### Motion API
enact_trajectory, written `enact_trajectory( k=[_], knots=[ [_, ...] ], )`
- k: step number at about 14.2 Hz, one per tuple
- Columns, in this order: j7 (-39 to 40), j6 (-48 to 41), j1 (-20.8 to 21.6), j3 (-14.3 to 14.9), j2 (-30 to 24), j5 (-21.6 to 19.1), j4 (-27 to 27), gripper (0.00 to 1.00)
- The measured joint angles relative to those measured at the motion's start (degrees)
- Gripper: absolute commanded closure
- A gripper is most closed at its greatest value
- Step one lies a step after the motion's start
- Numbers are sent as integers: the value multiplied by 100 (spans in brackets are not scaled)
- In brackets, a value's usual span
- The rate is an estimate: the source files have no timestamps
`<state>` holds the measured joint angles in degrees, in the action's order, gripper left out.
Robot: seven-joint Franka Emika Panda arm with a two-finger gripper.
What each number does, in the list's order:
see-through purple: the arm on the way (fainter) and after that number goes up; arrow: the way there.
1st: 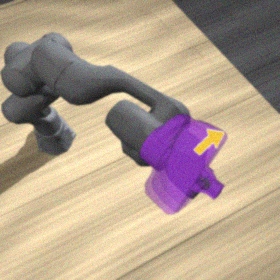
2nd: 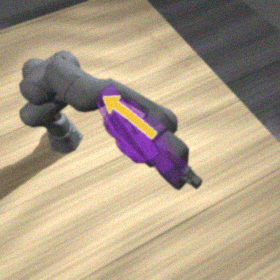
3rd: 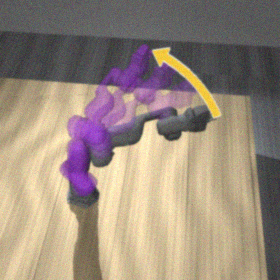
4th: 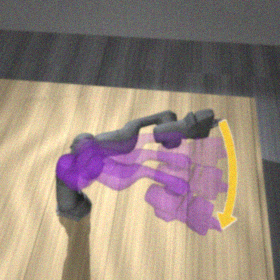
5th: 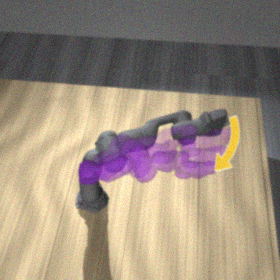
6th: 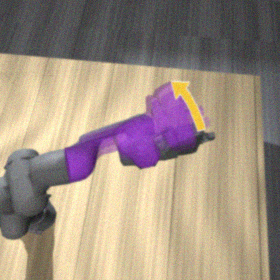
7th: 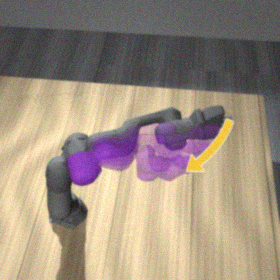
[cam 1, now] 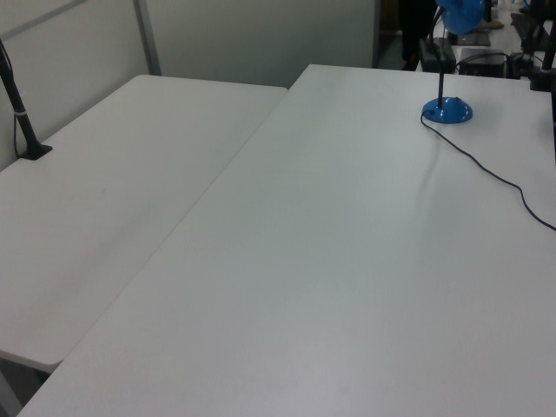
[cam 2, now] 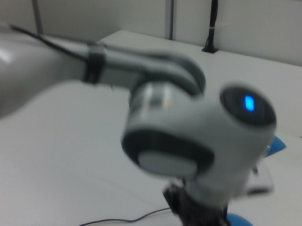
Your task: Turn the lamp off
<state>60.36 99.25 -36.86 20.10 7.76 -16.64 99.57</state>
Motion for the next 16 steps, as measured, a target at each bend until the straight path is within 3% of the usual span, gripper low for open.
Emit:
enact_trajectory(
  k=[3,6,8,10,12,14,16],
  knots=[
    [-1123,-1185,342,-65,-453,201,-756,99],
    [-2522,-1811,1213,-112,-676,465,-1388,91],
    [-3264,-1987,1777,-147,-777,579,-1583,79],
    [-3823,-2120,2284,-192,-904,646,-1645,52],
    [-4117,-2183,2616,-333,-1001,674,-1645,0],
    [-4257,-2197,2798,-544,-1018,732,-1636,0],
    [-4305,-2190,3076,-821,-985,1059,-1585,0]
  ],
)
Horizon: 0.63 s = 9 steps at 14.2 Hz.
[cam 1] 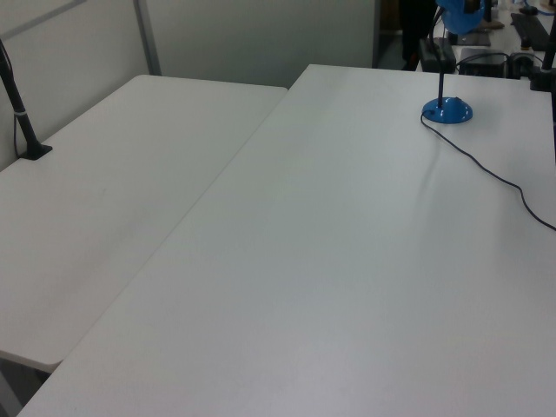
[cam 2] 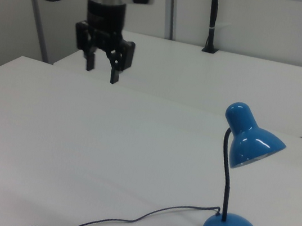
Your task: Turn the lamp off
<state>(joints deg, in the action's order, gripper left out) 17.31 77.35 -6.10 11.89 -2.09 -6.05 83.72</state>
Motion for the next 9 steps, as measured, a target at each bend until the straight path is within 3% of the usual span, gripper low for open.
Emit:
enact_trajectory(
  k=[3,9],
  knots=[
    [-238,542,294,-317,36,275,190,0],
    [-495,1473,422,-414,260,290,406,0]
  ],
)
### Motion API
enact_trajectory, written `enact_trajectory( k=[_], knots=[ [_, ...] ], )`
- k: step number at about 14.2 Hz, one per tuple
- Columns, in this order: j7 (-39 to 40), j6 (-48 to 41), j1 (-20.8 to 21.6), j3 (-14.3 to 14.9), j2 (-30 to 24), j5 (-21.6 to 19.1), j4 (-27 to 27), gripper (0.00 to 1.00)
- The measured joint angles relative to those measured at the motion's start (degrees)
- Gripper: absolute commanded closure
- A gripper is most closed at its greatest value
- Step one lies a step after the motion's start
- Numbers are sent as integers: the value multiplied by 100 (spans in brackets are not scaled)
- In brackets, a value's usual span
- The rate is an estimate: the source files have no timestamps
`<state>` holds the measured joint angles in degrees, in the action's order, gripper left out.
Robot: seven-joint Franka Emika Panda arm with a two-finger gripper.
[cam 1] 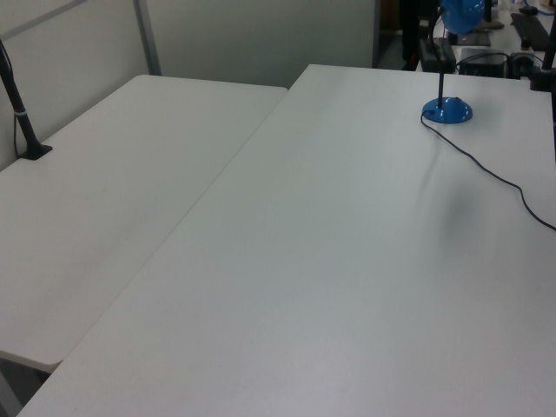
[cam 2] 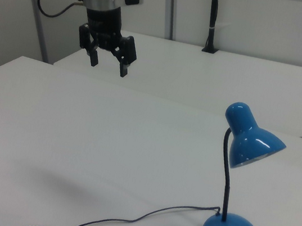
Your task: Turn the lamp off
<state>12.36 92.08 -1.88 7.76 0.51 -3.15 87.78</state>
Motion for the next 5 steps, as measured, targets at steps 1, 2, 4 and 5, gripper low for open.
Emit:
enact_trajectory(
  k=[1,2,4,5],
  knots=[
    [-81,53,1,-40,50,2,1,0],
    [-145,85,2,-74,86,3,0,0],
    [-205,92,2,-101,104,7,-3,0],
    [-208,92,2,-101,103,7,-8,0]
  ],
)
